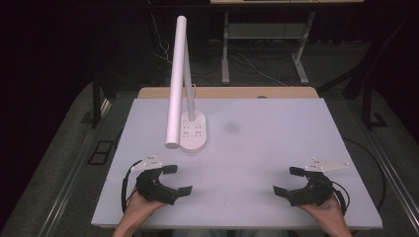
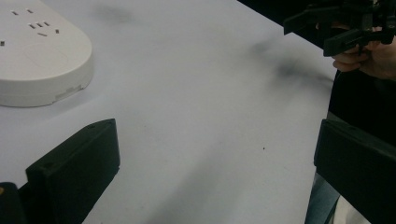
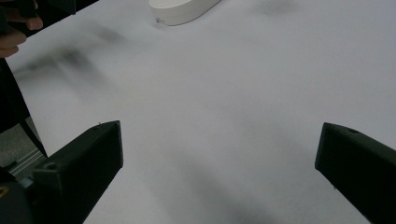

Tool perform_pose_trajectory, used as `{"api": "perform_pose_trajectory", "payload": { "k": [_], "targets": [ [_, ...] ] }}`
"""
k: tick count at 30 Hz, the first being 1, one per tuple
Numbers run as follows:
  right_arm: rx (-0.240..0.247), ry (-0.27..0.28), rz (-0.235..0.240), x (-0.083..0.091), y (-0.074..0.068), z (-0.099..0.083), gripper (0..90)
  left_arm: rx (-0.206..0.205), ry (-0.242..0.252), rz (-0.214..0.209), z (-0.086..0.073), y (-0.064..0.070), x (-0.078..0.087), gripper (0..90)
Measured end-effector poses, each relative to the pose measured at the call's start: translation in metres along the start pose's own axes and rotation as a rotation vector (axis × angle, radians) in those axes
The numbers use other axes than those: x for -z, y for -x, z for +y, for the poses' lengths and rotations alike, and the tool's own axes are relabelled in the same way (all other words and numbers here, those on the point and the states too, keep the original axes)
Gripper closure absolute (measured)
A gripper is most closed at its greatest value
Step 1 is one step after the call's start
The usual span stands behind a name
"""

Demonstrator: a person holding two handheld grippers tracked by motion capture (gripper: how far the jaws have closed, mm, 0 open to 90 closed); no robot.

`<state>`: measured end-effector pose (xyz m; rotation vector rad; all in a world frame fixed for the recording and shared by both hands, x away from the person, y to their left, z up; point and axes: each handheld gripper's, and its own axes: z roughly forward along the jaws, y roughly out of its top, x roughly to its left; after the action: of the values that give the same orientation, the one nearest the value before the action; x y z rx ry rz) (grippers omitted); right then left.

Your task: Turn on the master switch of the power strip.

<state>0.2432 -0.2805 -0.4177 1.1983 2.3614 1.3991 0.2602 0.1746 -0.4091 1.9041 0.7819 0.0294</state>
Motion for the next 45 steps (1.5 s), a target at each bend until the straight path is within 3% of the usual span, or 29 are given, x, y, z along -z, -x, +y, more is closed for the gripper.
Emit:
{"api": "perform_pose_trajectory", "payload": {
  "k": [13, 25, 45],
  "targets": [
    [-0.001, 0.001, -0.005, 0.000, 0.001, -0.001, 0.3, -0.007, -0.028, -0.006, 0.016, -0.004, 0.002, 0.0],
    [0.002, 0.002, -0.006, 0.000, 0.001, -0.001, 0.3, 0.004, -0.029, 0.019, 0.029, -0.015, 0.011, 0.0],
    [0.006, -0.009, 0.005, -0.001, 0.001, -0.001, 0.3, -0.024, -0.084, 0.026, 0.057, -0.028, 0.010, 0.0]
  ]
}}
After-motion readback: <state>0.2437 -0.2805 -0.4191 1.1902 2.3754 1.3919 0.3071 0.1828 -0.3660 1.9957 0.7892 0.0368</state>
